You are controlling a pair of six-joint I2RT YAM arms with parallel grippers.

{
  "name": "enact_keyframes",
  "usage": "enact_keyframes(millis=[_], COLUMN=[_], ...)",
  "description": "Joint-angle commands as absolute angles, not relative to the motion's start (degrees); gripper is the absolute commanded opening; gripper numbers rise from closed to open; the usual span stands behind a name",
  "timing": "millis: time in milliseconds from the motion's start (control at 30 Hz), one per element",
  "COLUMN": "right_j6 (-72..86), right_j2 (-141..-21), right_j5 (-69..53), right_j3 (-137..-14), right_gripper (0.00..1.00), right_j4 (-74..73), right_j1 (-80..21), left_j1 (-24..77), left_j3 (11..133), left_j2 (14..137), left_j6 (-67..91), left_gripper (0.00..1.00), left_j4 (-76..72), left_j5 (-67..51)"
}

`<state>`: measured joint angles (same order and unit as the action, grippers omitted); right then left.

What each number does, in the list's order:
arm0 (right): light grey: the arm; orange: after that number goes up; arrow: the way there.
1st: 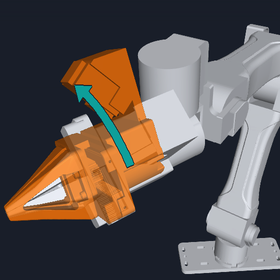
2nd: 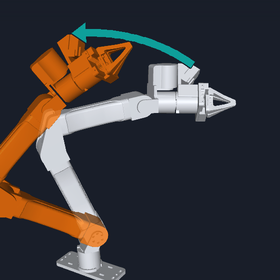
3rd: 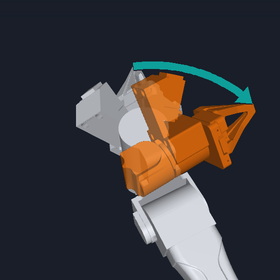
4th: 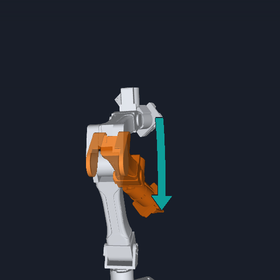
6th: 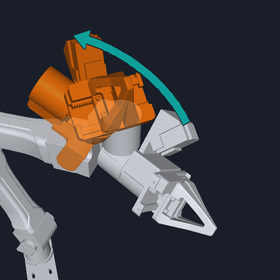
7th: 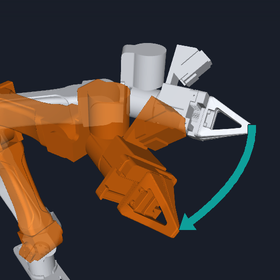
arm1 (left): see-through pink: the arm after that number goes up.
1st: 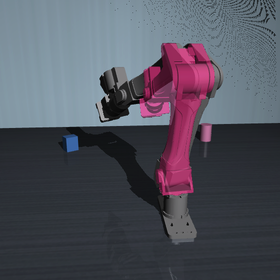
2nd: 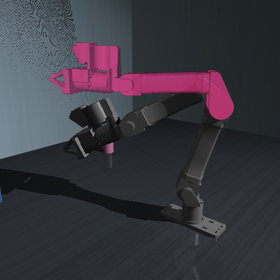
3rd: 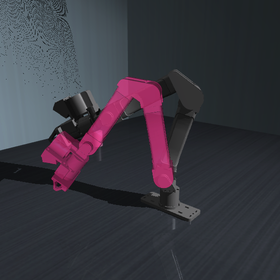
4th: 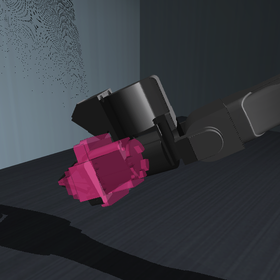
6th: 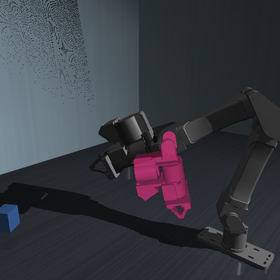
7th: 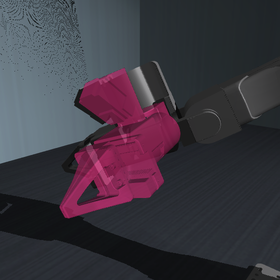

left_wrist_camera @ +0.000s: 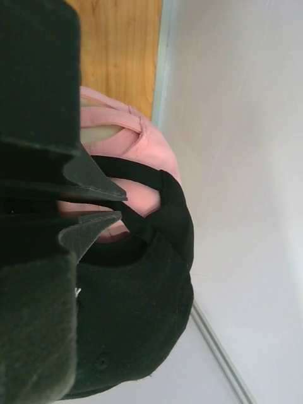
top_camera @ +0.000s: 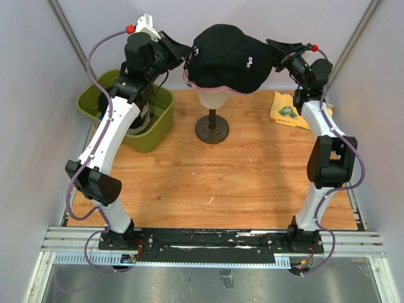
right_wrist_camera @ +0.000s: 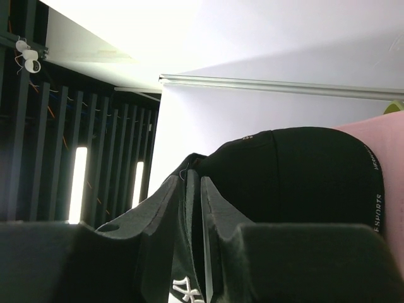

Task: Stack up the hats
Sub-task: Stack the hat on the hat.

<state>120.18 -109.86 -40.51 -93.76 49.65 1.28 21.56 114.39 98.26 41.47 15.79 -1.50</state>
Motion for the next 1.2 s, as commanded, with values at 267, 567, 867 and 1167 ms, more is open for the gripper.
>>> enact_keyframes(millis=[267, 567, 867, 1167], right_j6=[123.61, 122.13, 121.47, 122.12], right_j2=[-110.82, -110.94, -112.89, -117.23], right_j5=[-41.40, -41.51, -41.09, -41.23], right_j3=[-97.42, -99.71, -104.79, -108.23], right_gripper=[0.09, 0.01, 0.01, 0.01], right_j4=[49.41, 46.36, 42.55, 39.97], right_j1=[1.93, 1.93, 1.87, 1.87], left_j1=[21.14, 20.92, 20.65, 20.49], left_j3=[118.34, 122.46, 125.97, 127.73], left_j2=[100.85, 102.57, 104.49, 106.55], left_j6=[39.58, 39.86, 40.55, 40.95], left_gripper=[0.00, 0.00, 0.00, 0.00], left_j4=[16.70, 17.08, 17.75, 19.03], left_j5=[-3.17, -1.35, -0.13, 1.98])
